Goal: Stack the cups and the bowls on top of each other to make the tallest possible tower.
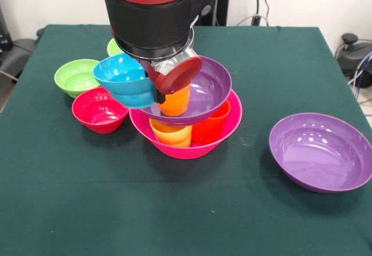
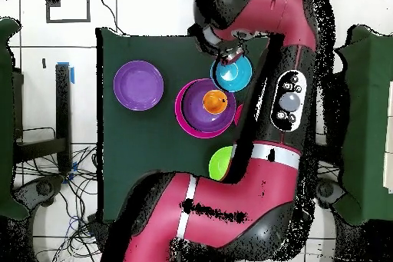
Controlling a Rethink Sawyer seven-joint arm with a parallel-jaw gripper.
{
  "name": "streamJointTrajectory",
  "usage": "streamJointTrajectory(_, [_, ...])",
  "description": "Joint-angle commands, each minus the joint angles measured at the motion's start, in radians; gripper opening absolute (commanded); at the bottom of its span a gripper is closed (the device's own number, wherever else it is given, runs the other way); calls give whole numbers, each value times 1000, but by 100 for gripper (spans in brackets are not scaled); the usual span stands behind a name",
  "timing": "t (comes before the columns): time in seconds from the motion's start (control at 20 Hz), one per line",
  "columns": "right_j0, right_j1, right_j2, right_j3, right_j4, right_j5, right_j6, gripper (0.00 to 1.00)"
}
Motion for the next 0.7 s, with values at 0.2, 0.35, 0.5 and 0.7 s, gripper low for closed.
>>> streamJointTrajectory(0.2, [23,-132,52,357,-23,-136,-179,0])
streamJointTrajectory(0.35, [20,-167,56,431,-24,-157,-191,0])
streamJointTrajectory(0.5, [19,-199,60,495,-27,-175,-194,0])
streamJointTrajectory(0.7, [17,-236,69,580,-29,-230,-182,0])
